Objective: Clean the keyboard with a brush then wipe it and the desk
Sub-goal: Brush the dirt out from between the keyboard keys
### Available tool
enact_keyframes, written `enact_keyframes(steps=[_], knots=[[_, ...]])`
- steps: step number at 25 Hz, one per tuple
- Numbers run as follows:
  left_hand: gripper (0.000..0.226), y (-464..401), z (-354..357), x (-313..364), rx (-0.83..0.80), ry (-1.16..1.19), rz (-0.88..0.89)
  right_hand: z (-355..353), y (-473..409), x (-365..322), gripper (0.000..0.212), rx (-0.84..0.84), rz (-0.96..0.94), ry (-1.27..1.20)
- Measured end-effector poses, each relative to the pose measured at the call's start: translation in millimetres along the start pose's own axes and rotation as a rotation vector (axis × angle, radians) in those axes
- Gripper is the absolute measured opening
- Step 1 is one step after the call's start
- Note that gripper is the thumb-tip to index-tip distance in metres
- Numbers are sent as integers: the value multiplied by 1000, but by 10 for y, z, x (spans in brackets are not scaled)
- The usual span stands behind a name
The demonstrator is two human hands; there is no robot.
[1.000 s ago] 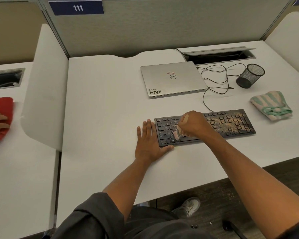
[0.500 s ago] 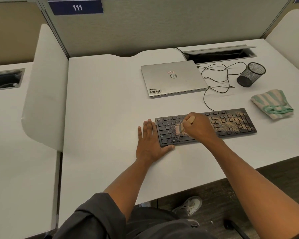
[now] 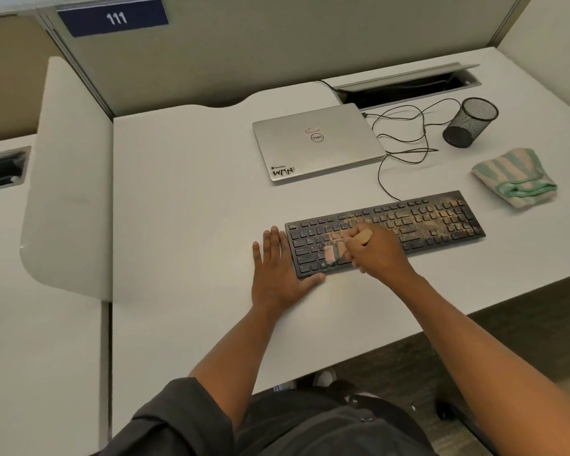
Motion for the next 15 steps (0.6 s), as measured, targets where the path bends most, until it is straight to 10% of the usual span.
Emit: enact_keyframes(steps=[15], knots=[[132, -1, -1, 32, -9, -5, -37, -129, -338, -46, 15, -121, -38, -96]])
Point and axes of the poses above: each hand's wrist, its own y-axis away from the middle knuckle, its own z-axis out of the palm, x = y × z, the point moved 4 cm from there along -y, towards the middle knuckle, and after that the axes turned 12 degrees about y, right-handed, at the moved point
